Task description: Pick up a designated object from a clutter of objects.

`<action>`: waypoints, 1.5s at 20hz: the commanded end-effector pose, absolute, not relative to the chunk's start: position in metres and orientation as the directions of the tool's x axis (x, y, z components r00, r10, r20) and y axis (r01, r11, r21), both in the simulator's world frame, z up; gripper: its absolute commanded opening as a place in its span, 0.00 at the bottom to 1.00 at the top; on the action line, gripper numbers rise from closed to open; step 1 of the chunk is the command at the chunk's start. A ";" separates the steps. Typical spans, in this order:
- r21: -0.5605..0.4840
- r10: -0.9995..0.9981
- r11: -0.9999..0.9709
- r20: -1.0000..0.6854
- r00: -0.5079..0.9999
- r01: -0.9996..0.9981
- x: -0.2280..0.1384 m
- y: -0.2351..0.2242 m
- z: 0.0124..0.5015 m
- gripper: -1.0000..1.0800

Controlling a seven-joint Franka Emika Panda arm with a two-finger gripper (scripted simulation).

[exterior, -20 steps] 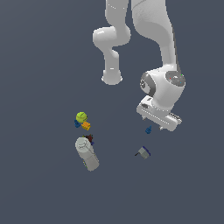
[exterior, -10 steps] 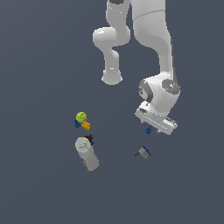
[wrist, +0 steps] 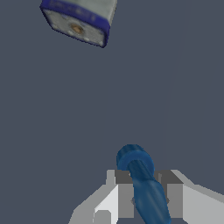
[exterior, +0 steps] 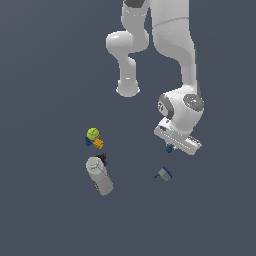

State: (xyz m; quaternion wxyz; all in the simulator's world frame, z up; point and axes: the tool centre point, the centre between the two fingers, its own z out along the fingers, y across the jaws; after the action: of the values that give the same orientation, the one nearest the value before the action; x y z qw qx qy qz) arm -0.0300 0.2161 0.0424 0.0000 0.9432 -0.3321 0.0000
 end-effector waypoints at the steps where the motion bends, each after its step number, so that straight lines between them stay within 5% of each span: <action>1: 0.000 -0.627 -0.779 0.000 0.779 -0.627 -0.030 0.216 0.042 0.00; 15: 0.000 -0.627 -0.779 0.000 0.779 -0.627 -0.026 0.195 0.061 0.00; 30: -0.002 -0.626 -0.780 -0.002 0.780 -0.626 0.000 0.072 0.171 0.00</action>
State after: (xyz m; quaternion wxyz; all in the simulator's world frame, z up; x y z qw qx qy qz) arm -0.0025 0.0864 0.1572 -0.0009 0.9432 -0.3322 -0.0003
